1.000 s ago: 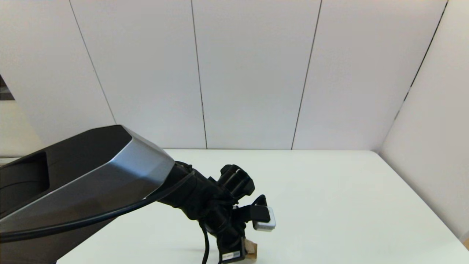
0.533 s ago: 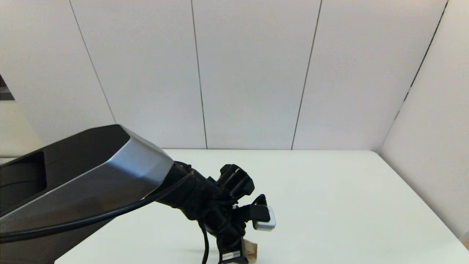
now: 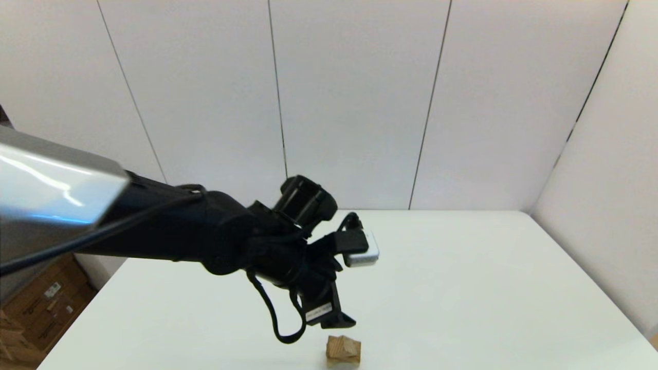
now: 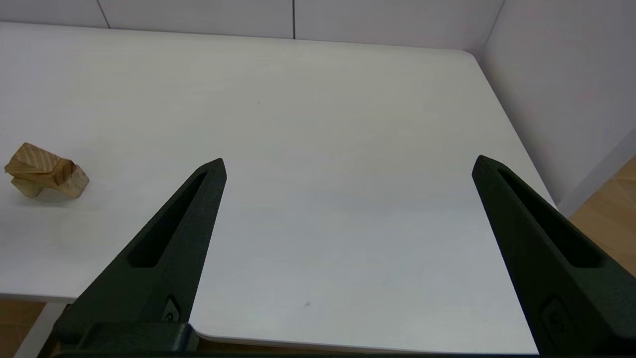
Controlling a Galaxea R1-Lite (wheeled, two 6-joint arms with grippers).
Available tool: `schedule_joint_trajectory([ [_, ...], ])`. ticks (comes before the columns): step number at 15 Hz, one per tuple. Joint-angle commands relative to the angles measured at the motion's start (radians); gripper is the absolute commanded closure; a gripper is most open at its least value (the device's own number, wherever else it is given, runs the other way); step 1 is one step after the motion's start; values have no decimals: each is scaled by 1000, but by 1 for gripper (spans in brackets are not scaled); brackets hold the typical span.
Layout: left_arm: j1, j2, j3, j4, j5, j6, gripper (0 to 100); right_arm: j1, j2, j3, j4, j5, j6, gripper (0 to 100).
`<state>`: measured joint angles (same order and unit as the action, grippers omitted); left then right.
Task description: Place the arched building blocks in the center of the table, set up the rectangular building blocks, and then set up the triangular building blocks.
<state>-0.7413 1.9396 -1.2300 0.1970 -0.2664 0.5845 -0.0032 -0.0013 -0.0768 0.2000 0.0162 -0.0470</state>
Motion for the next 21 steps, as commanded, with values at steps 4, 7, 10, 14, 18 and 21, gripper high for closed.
schedule_joint_trajectory([
  [4,25,-880,52,318,263,-345,0,0,0,0,1,1,-1,0],
  [7,230,-1119,73,437,352,-370,0,0,0,0,1,1,-1,0],
  [10,408,-1268,141,446,432,-365,0,0,0,0,1,1,-1,0],
  [14,612,-1495,340,444,438,-333,0,0,0,0,1,1,-1,0],
  [18,692,-1686,469,449,435,-298,0,0,0,0,1,1,-1,0],
  [21,744,-1867,616,452,414,-296,0,0,0,0,1,1,-1,0],
])
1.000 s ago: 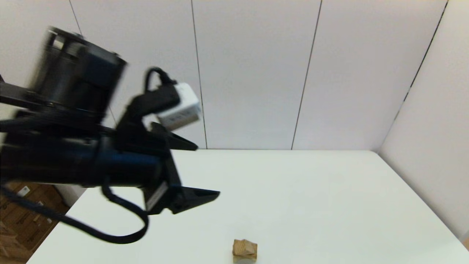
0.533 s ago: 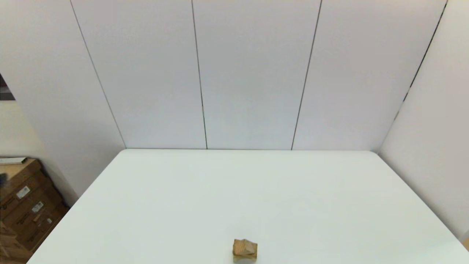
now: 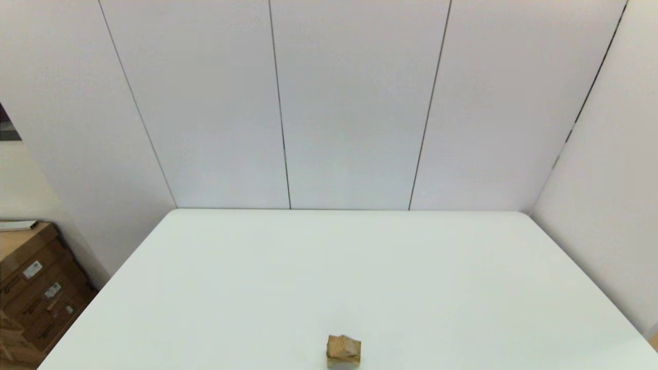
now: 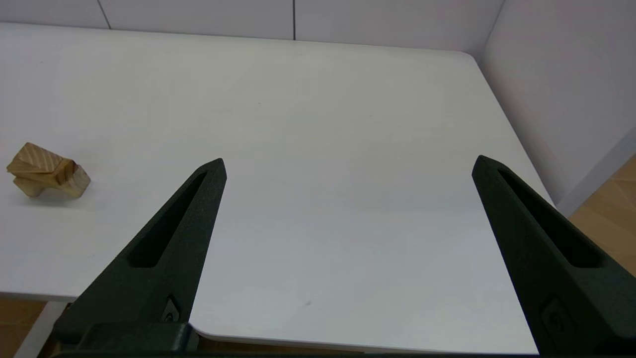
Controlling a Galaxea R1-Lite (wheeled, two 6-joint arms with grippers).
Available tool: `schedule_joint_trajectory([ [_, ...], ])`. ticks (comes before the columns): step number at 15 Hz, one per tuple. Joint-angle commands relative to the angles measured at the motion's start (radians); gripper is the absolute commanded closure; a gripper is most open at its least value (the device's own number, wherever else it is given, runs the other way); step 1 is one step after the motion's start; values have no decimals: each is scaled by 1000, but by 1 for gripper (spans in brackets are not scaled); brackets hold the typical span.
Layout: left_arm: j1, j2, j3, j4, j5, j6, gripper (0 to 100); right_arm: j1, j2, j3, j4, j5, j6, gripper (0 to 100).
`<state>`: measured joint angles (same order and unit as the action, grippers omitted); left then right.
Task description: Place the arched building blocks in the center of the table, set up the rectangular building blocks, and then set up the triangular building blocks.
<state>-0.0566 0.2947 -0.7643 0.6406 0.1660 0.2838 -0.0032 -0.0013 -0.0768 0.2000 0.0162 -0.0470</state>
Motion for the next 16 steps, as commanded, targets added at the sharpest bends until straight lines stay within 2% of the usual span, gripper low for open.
schedule_joint_trajectory([
  [1,58,-273,201,8,-23,1,0,0,0,0,1,1,-1,0],
  [3,57,-295,304,-16,-49,-66,0,0,0,0,1,1,-1,0],
  [5,57,-295,399,-96,-144,-106,0,0,0,0,1,1,-1,0],
  [8,57,-295,614,-358,-160,-100,0,0,0,0,1,1,1,0],
  [9,57,-295,683,-495,-171,-114,0,0,0,0,1,1,-1,0],
  [10,57,-295,706,-561,-169,-153,0,0,0,0,1,1,-1,0],
  [12,57,-295,766,-639,-178,-176,0,0,0,0,1,1,-1,0],
  [16,57,-295,764,-631,-178,-184,0,0,0,0,1,1,-1,0],
])
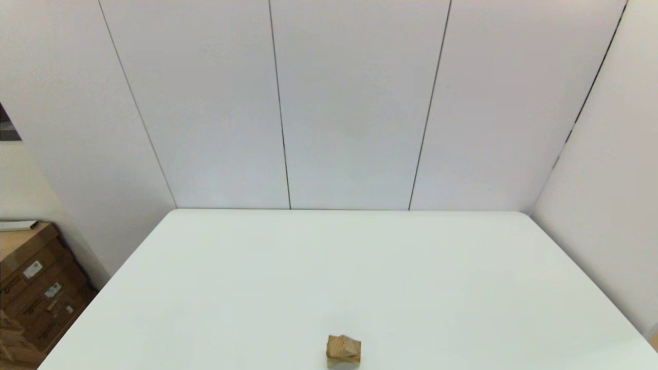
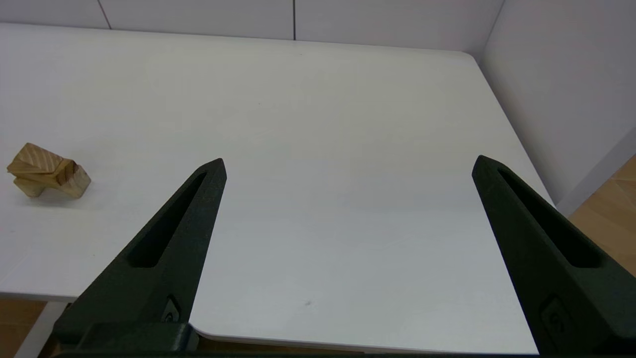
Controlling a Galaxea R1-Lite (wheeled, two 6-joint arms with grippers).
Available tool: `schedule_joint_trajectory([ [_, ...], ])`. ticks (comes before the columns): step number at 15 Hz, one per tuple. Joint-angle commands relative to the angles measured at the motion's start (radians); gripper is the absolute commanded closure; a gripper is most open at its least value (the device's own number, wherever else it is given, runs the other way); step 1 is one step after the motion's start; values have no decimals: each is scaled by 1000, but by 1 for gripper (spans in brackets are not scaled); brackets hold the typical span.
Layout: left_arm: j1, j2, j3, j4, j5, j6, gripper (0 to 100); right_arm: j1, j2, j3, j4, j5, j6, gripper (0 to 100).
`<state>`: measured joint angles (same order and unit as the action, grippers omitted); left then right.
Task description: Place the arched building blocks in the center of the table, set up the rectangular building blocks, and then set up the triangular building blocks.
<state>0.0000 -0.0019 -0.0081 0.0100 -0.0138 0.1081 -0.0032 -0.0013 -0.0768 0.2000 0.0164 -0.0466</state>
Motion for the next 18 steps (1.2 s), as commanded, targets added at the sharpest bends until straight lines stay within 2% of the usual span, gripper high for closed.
schedule_joint_trajectory([
  [1,0,2,8,-1,3,-24,0,0,0,0,1,0,-1,0],
  [4,0,2,8,-7,12,-97,0,0,0,0,1,0,-1,0],
  [6,0,2,8,-7,14,-97,0,0,0,2,1,10,-16,0],
  [9,0,2,8,-7,14,-102,0,0,0,0,-2,-1,31,0],
  [18,0,2,8,-7,14,-100,0,0,1,0,-2,-10,40,0],
])
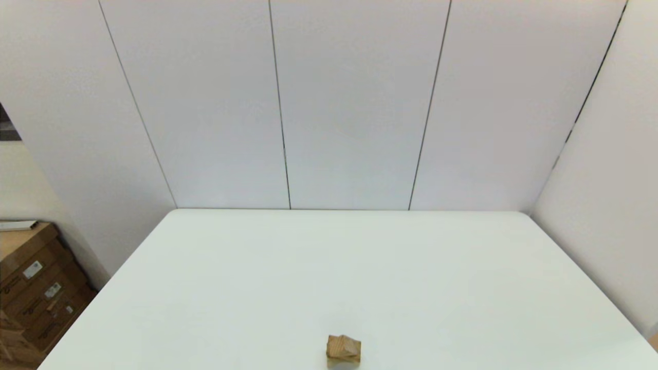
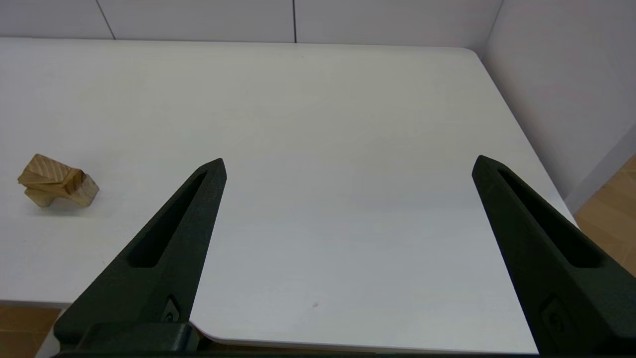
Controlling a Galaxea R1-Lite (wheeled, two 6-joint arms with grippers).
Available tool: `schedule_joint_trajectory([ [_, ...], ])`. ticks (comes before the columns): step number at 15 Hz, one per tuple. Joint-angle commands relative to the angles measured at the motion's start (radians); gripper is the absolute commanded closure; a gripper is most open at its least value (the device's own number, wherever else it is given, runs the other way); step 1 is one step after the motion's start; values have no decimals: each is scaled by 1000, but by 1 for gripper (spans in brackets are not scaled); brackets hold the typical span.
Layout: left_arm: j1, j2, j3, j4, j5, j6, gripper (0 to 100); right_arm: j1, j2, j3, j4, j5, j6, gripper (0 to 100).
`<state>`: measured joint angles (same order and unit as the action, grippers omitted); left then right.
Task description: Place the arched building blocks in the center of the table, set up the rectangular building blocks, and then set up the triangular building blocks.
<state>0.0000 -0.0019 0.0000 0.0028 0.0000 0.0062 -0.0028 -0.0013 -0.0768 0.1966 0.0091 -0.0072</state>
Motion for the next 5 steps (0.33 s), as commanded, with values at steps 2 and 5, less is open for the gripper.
schedule_joint_trajectory([
  [2,0,2,0,0,0,1,0,0,1,0,1,-5,1,0],
  [5,0,2,0,0,0,0,0,0,0,0,1,-5,1,0],
])
